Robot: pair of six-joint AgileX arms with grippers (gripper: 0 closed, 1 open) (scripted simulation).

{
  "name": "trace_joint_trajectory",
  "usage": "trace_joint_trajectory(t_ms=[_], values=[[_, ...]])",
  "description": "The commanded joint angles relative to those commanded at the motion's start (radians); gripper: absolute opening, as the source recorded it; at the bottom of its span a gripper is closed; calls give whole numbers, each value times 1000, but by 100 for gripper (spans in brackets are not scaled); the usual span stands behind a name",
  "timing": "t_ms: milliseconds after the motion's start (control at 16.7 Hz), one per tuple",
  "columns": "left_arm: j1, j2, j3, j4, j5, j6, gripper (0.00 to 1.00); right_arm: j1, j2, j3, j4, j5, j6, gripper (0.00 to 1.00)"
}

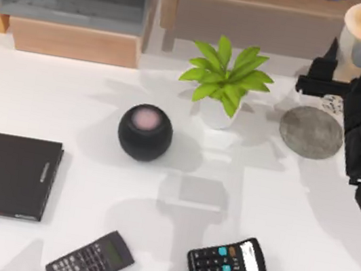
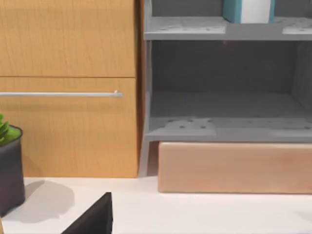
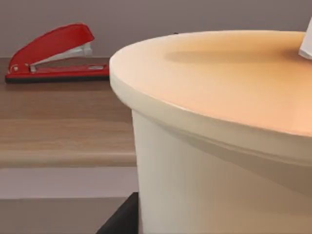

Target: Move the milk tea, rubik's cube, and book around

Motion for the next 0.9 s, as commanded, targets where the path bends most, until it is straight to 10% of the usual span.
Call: trace_joint_trajectory(t_ms=[900], values=[[0,0,0,0,0,0,100,24,111,-4,90,2,11,0]])
